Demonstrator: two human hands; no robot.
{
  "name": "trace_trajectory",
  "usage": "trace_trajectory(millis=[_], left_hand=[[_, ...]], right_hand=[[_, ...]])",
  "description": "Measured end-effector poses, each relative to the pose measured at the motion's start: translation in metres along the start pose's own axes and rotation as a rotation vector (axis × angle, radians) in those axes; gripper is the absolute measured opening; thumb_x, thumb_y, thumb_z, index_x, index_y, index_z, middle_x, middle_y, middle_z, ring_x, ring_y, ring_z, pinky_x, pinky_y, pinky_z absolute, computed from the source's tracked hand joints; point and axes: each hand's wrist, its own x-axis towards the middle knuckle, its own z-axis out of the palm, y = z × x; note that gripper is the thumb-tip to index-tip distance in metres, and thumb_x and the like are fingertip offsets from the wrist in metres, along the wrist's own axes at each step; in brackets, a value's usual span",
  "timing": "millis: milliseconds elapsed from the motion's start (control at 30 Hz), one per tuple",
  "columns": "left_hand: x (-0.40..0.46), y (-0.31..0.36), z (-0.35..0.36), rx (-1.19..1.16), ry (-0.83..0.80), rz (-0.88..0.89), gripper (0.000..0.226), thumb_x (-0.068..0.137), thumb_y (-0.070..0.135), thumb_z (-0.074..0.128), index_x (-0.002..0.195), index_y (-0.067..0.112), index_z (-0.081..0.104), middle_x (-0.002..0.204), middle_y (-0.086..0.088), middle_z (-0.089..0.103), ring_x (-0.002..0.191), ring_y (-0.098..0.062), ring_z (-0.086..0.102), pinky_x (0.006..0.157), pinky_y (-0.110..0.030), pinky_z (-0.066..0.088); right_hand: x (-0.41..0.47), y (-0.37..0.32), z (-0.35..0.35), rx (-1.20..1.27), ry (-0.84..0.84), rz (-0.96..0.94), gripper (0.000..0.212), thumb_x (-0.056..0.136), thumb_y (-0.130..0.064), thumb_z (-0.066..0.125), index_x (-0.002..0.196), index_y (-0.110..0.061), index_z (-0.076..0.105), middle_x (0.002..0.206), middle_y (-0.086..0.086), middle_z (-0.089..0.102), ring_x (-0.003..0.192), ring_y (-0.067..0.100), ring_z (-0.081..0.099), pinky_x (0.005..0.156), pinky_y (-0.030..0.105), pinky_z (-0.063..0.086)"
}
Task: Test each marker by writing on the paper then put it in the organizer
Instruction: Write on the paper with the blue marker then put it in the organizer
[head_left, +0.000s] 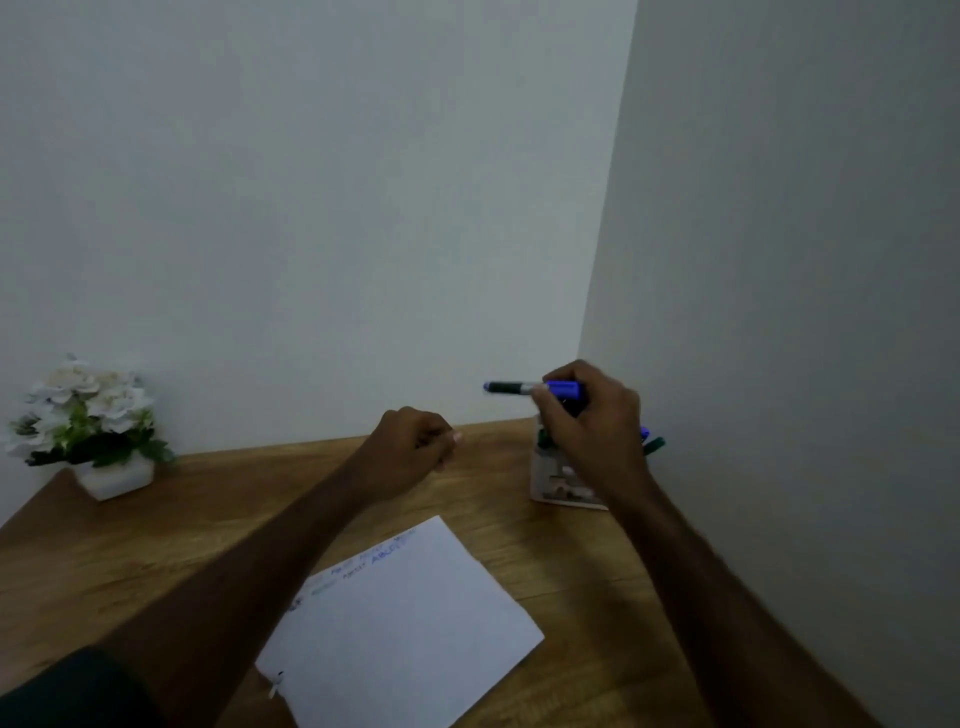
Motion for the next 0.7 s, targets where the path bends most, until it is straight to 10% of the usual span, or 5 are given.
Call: trace_trajectory(millis=[700], left_hand=[[0.048,0.008,0.040,0.129,-0.112,0.026,0.012,0.089,0.023,0.066,0.091,0.013,0.072,0.078,0.004,0.071,0.068,-0.006,0.067,0.070,-0.024,0.057]], right_hand=[[0.070,0.071,0.007,-0.325,-0.499,0.249,0.023,0.086,-0.030,0.076,0.096,-0.010,0.069,0.084,0.001,0.064,0.072,0.007,0.058,0.057,0.016,0.039]])
